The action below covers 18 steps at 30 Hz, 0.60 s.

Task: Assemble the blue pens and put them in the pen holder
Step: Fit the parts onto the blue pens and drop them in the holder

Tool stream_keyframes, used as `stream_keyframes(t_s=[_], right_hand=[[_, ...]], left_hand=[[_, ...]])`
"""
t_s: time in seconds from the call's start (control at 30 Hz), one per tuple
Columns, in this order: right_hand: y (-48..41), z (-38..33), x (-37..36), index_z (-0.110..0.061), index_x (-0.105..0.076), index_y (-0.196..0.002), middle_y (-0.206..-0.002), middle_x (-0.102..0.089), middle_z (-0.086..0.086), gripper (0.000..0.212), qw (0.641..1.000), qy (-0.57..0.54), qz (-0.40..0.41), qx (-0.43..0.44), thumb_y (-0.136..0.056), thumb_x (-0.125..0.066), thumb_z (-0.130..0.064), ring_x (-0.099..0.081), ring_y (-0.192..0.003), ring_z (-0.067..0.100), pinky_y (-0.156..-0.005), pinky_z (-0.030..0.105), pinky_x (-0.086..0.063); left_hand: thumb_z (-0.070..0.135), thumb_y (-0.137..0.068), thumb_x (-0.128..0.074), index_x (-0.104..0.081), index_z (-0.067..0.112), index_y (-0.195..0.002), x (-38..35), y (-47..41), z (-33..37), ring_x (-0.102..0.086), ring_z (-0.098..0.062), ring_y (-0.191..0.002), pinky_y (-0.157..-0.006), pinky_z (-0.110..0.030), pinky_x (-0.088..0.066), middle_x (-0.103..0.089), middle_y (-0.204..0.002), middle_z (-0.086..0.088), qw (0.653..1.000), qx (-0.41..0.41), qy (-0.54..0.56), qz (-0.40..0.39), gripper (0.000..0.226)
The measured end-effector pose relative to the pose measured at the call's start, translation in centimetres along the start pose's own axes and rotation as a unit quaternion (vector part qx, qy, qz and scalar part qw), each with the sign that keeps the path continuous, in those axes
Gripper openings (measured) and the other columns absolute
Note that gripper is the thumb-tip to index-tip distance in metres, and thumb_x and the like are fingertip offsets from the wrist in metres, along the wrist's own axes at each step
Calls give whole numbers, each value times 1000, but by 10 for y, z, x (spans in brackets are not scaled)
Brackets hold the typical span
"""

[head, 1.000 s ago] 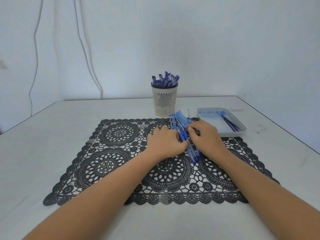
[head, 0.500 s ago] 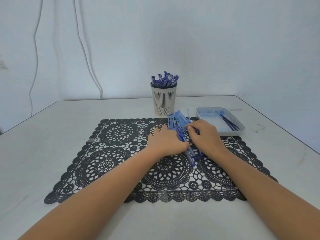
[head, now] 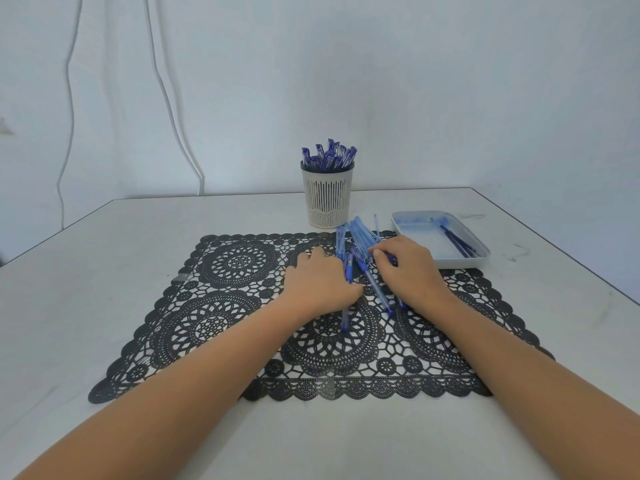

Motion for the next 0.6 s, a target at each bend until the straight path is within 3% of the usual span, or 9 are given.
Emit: stream_keyframes(t_s=[0.13, 0.2, 0.3, 0.37, 0.5, 0.6], right_hand=[[0, -2, 1, -13, -67, -109, -109, -62, 4, 25, 1000, -3, 6, 14, -94, -47, -17, -51, -95, 8, -80, 11, -30], [0, -5, 4, -13, -64, -114, -113, -60, 5, 26, 999, -8, 18, 26, -93, -48, -15, -50, -98, 9, -80, 9, -28], [1, -15, 4, -12, -55, -125, -121, -55, 5, 33, 998, 0, 17, 66, -93, -50, -15, -49, -108, 14, -88, 10, -26], [4, -28, 0, -11, -53, -128, -124, -54, 6, 37, 991, 43, 1, 126, -92, -52, -18, -48, -114, 19, -95, 18, -30], [13, -49, -15, -9, -58, -122, -118, -61, 6, 39, 961, 147, -40, 230, -87, -58, -27, -56, -106, 24, -90, 41, -47], [16, -58, -21, -11, -57, -120, -110, -62, 4, 33, 951, 169, -69, 250, -92, -54, -27, -56, -100, 21, -86, 38, -46]], left_hand=[[39, -85, -50, -58, 16, -94, 13, -1, -4, -40, -26, -110, -91, -42, -42, -46, -112, -7, 1000, -23, -10, 16, 26], [33, -90, -47, -54, 14, -97, 19, -1, -9, -48, -22, -97, -87, -38, -47, -51, -107, -6, 998, -54, 6, 6, 21], [26, -97, -41, -46, 15, -98, 25, 4, -16, -52, -14, -81, -70, -21, -46, -54, -94, 1, 994, -108, 24, 6, 12], [25, -98, -39, -44, 16, -100, 28, 10, -20, -50, -12, -78, -61, -17, -38, -51, -89, 4, 990, -138, 23, 31, 10], [27, -98, -34, -47, 14, -107, 26, 19, -28, -51, -17, -79, -72, -30, -45, -51, -97, -2, 971, -198, -15, 132, 20], [32, -95, -27, -53, 11, -104, 22, 24, -30, -49, -17, -69, -63, -36, -47, -53, -88, -3, 945, -249, -29, 212, 34]])
Point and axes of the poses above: each hand's wrist, its own y-axis away from the middle knuckle, its own x-axis out of the back of the hand, z = x × y, the point moved 8 cm from there along -y, towards the middle knuckle
